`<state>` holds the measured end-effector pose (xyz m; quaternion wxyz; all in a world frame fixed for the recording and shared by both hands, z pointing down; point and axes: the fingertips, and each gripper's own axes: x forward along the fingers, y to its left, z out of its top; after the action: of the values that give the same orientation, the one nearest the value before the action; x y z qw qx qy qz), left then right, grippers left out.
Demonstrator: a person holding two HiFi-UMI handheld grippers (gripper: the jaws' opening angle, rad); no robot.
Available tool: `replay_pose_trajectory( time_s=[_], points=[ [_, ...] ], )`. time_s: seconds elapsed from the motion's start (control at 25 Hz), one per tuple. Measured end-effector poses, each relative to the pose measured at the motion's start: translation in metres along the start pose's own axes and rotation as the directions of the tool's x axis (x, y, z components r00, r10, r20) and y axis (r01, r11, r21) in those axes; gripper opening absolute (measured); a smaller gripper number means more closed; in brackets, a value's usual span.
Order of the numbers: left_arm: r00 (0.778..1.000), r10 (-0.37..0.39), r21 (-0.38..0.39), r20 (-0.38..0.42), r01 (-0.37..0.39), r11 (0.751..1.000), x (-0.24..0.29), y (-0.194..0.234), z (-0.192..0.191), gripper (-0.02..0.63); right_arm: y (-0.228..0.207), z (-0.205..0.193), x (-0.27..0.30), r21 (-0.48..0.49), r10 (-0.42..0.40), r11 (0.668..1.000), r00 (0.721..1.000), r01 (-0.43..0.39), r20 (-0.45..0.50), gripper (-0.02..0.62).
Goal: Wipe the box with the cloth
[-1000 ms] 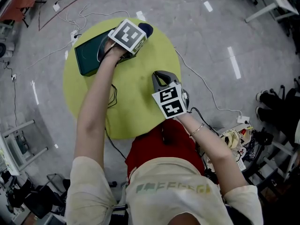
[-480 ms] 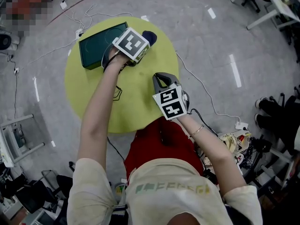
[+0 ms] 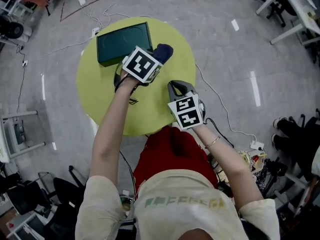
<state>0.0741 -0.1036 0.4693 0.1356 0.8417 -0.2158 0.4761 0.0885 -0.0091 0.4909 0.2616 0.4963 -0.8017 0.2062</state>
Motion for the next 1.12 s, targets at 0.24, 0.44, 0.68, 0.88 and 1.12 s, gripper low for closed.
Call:
replay_pose_trajectory(
  time_s=[0.24, 0.44, 0.68, 0.88, 1.12],
  points=[
    [0.993, 0.076, -0.094, 0.091, -0.068, 0.993, -0.035, -0.012, -0.023, 0.092, 0.012, 0.004, -0.011, 0.017, 0.048, 0.999, 0.999, -0.049, 0.019, 0.039],
    [0.973, 0.156, -0.179, 0.168, -0.125, 0.976, -0.06, -0.018, -0.035, 0.092, 0.018, 0.014, -0.017, 0.019, 0.082, 0.996, 0.995, -0.083, 0.052, 0.039],
    [0.937, 0.231, -0.329, 0.262, -0.138, 0.934, -0.091, -0.027, -0.053, 0.092, 0.026, 0.028, -0.026, 0.016, 0.119, 0.992, 0.989, -0.121, 0.09, 0.038],
    [0.895, 0.334, -0.425, 0.297, -0.189, 0.885, -0.115, -0.036, -0.076, 0.092, 0.027, 0.036, -0.034, 0.013, 0.133, 0.991, 0.983, -0.136, 0.124, 0.039],
    [0.823, 0.456, -0.497, 0.338, -0.256, 0.829, -0.145, -0.044, -0.099, 0.092, 0.03, 0.059, -0.05, 0.001, 0.136, 0.99, 0.97, -0.139, 0.199, 0.038]
  ],
)
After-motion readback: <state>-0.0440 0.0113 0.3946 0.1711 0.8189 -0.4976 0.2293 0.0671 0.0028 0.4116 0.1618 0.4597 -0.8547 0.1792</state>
